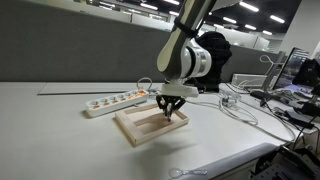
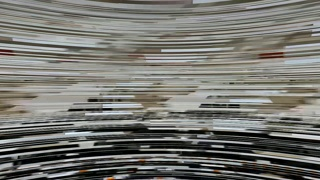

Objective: Remove the silver object from the box and put it on the table

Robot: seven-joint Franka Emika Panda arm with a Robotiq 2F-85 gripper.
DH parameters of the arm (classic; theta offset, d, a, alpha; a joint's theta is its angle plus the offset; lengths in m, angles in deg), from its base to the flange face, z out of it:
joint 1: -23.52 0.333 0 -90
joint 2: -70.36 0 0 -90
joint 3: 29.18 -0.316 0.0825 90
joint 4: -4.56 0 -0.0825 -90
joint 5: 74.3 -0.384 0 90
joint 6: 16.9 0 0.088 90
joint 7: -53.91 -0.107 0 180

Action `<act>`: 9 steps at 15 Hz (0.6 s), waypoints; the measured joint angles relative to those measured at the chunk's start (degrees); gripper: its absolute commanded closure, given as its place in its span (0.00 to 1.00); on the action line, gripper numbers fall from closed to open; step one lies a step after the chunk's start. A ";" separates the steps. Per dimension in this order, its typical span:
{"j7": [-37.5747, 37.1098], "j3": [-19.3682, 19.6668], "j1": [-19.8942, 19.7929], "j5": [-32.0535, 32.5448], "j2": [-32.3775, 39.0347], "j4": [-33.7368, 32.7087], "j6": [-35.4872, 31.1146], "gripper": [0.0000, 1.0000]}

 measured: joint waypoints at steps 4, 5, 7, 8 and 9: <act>-0.07 2.71 -0.16 -0.11 -5.57 2.28 0.04 0.93; -0.08 3.70 -0.39 -0.11 -7.10 2.98 0.03 0.93; -0.11 5.41 -1.36 -0.10 -9.75 4.34 -0.06 0.93; -0.14 6.10 -2.01 -0.11 -10.73 4.91 -0.16 0.93; -0.15 6.67 -2.81 -0.11 -11.49 5.45 -0.28 0.93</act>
